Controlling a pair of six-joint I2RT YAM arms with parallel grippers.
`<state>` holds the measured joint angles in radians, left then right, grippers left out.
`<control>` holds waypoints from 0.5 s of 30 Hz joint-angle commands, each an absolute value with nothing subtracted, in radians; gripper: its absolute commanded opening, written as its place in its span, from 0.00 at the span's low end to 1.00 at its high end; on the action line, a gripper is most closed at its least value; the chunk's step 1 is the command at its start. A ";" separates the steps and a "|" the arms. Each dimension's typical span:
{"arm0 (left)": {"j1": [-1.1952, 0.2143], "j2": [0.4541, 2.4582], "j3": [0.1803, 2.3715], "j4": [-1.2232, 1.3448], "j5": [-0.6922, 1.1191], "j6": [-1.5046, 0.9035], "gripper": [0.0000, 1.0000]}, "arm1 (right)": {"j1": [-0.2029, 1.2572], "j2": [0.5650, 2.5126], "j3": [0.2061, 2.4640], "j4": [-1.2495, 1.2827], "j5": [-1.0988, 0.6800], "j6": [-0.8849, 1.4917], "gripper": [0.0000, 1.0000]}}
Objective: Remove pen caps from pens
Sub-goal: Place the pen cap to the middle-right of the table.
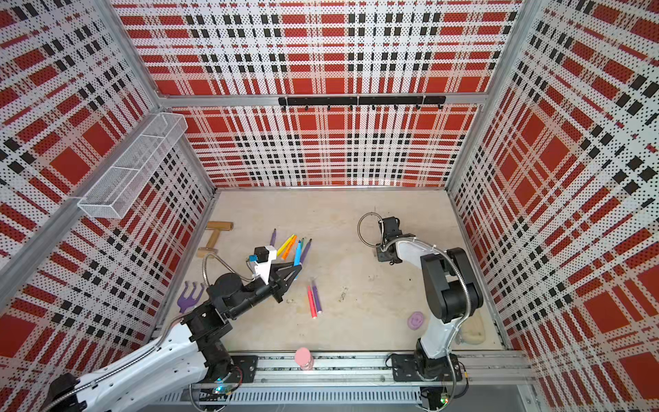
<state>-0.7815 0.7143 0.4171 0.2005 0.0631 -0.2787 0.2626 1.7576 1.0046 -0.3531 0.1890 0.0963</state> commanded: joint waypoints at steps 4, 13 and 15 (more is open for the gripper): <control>-0.764 0.731 0.421 0.196 0.061 -0.262 0.00 | 0.268 1.754 1.009 -0.304 0.180 0.081 0.20; -0.758 0.715 0.428 0.162 0.070 -0.262 0.00 | 0.281 1.783 1.026 -0.316 0.182 0.074 0.26; -0.758 0.710 0.427 0.158 0.063 -0.261 0.00 | 0.284 1.780 1.027 -0.315 0.184 0.074 0.26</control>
<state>-0.7643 0.7265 0.4171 0.1734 0.0696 -0.2787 0.2760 1.7756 1.0054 -0.3401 0.1856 0.0887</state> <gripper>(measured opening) 0.183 0.258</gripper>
